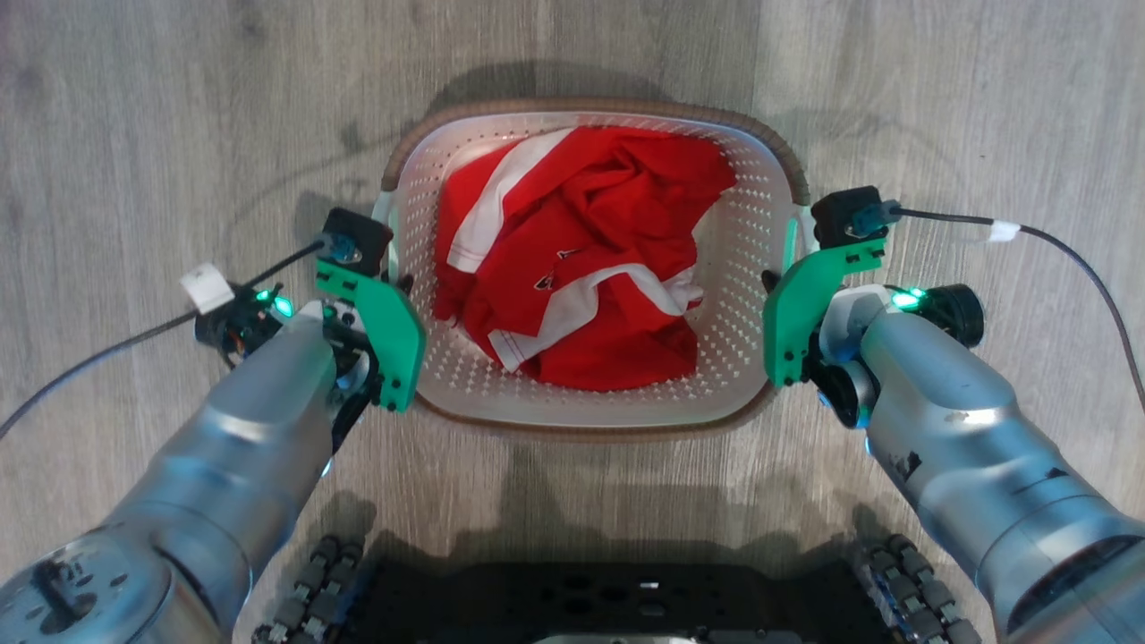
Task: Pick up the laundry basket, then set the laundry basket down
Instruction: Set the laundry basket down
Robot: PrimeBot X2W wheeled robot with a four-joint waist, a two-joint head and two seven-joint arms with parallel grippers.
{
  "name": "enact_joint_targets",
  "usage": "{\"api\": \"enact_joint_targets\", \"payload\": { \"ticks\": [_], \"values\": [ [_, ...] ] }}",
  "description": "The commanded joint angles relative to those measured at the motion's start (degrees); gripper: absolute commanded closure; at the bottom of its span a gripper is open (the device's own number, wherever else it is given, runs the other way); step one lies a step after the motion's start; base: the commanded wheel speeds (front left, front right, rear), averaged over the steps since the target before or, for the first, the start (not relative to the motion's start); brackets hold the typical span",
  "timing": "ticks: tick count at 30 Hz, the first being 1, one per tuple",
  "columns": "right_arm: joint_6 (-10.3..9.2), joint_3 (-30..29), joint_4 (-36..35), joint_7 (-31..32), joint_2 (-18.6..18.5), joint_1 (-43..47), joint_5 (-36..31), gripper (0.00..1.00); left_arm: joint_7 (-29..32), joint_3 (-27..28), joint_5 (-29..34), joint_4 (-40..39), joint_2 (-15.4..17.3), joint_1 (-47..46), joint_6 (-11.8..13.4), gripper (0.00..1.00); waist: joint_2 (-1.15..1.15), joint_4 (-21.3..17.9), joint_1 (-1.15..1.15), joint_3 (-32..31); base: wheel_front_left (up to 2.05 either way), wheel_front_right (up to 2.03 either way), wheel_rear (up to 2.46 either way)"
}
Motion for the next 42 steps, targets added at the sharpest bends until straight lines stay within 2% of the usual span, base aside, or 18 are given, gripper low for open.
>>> {"api": "enact_joint_targets", "payload": {
  "ticks": [1,13,27,28,29,30,31,32,42],
  "values": [
    [0.89,1.13,-0.59,-1.18,2.04,1.49,0.18,1.0,-0.8,-0.17,-0.07,-0.31,-0.29,-0.57,-0.87,1.0,0.0,0.23,0.0,0.39,0.0,0.0,0.0],
    [0.89,3.21,1.77,-4.2,2.04,0.15,1.19,1.0,-1.32,-0.87,-0.74,1.6,-1.48,-1.31,-0.87,1.0,0.0,0.85,0.0,1.61,0.0,0.0,0.0],
    [0.89,4.83,3.78,-4.29,2.04,-0.94,2.58,1.0,-0.55,-1.27,-1.97,2.12,-2.01,-1.69,-0.88,1.0,0.0,1.2,0.0,2.17,0.0,0.0,0.0],
    [0.89,4.85,4.03,-4.25,2.04,-0.99,2.73,1.0,-0.58,-1.29,-2.03,2.28,-2.01,-1.74,-0.88,0.9,0.0,1.23,0.0,2.2,0.0,0.0,0.0],
    [0.89,4.94,4.22,-4.4,2.04,-1.1,2.73,0.93,-0.64,-1.3,-2.09,2.51,-2.02,-1.84,-0.88,0.68,0.0,1.27,0.0,2.25,0.0,0.0,0.0],
    [0.89,4.86,4.44,-4.84,2.04,-1.24,2.79,0.6,-0.87,-1.3,-2.06,2.85,-2.02,-2.02,-0.88,0.27,0.0,1.31,0.0,2.29,0.0,0.0,0.0],
    [0.89,4.8,4.63,-5.13,2.04,-1.31,2.91,0.09,-1.19,-1.28,-2.03,3.19,-2.04,-2.17,-0.76,0.0,0.0,1.35,0.0,2.32,0.0,0.0,0.0],
    [0.89,4.73,4.8,-5.18,2.04,-1.3,3.16,0.0,-1.29,-1.09,-2.24,3.49,-2.08,-2.18,-0.5,0.0,0.0,1.38,0.0,2.32,0.0,0.0,0.0],
    [0.89,5.46,6.95,-4.56,2.04,-1.67,4.08,0.0,-0.4,-0.96,-2.61,4.78,-2.27,-2.13,0.17,0.0,0.0,1.31,0.0,2.04,0.0,0.0,0.0]
  ]
}}
